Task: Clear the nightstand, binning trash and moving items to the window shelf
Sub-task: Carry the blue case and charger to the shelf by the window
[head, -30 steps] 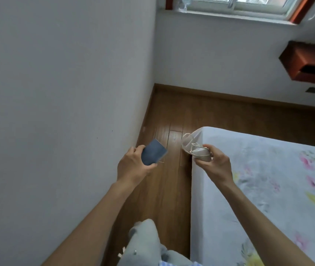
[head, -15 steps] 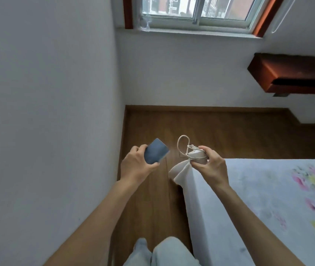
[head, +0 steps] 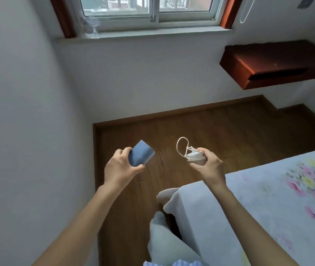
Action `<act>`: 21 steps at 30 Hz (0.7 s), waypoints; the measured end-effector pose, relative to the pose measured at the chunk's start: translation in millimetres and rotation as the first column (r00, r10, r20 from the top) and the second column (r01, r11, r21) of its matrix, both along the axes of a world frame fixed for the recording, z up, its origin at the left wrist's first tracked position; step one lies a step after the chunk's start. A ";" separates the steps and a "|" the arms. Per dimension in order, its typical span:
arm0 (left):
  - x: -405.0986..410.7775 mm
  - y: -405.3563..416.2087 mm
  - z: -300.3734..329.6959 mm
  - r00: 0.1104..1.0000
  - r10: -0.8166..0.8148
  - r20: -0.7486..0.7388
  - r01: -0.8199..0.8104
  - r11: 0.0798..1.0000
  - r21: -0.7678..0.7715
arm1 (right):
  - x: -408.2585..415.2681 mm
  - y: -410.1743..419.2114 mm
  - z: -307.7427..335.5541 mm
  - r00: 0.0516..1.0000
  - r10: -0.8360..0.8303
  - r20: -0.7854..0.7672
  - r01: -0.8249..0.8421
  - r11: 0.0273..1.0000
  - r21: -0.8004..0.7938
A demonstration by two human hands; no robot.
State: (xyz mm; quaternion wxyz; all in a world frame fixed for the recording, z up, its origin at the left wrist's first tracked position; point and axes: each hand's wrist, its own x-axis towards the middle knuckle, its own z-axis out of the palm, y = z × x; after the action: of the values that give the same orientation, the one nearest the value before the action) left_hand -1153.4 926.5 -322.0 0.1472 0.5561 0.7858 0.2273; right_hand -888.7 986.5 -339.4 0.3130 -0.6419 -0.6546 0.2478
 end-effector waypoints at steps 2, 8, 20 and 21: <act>2.8 43.2 7.2 0.999 -0.027 -0.024 0.027 1.000 -0.008 | 3.4 35.4 2.4 0.999 -0.039 -0.010 0.039 0.999 -0.007; 7.1 146.6 12.0 0.997 -0.074 -0.027 0.074 0.997 -0.007 | 16.2 123.7 15.3 0.995 -0.102 0.011 0.103 0.995 -0.014; 9.7 386.6 2.2 0.956 -0.292 0.015 0.292 0.954 -0.062 | 23.6 294.8 -6.4 0.926 -0.378 0.008 0.378 0.926 -0.007; 9.9 409.6 3.8 0.949 -0.316 0.015 0.316 0.947 -0.059 | 23.3 309.3 -5.5 0.912 -0.411 0.007 0.411 0.912 0.000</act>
State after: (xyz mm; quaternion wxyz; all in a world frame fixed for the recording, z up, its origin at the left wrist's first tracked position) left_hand -1143.5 1336.2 -318.2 0.2007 0.6695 0.6926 0.1785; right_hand -865.4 1295.8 -345.0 0.3552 -0.7662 -0.5062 0.1748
